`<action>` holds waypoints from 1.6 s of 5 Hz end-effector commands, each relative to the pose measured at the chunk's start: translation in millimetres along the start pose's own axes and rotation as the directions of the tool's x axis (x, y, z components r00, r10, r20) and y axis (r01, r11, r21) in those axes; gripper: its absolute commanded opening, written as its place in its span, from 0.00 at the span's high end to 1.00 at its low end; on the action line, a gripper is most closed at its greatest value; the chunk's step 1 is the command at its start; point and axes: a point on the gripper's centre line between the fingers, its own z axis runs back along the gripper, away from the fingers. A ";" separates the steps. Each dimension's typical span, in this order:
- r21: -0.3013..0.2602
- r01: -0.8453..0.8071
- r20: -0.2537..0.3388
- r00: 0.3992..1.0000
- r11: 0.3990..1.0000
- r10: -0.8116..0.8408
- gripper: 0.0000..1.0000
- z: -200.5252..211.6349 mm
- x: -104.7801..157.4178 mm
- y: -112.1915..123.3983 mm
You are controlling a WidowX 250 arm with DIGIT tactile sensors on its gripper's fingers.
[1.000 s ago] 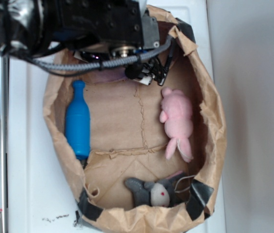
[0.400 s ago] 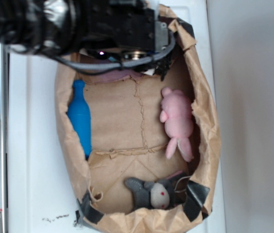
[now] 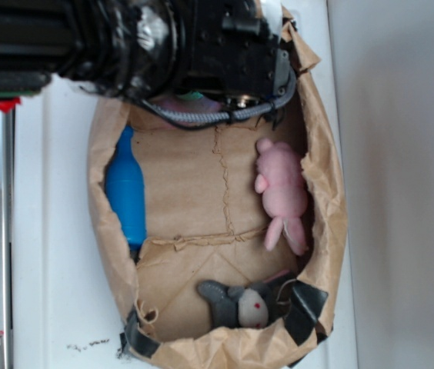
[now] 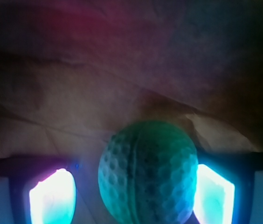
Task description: Grab the green ball.
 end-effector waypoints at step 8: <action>-0.533 0.818 0.160 0.347 0.214 -0.924 1.00 174.2 -12.3 -15.3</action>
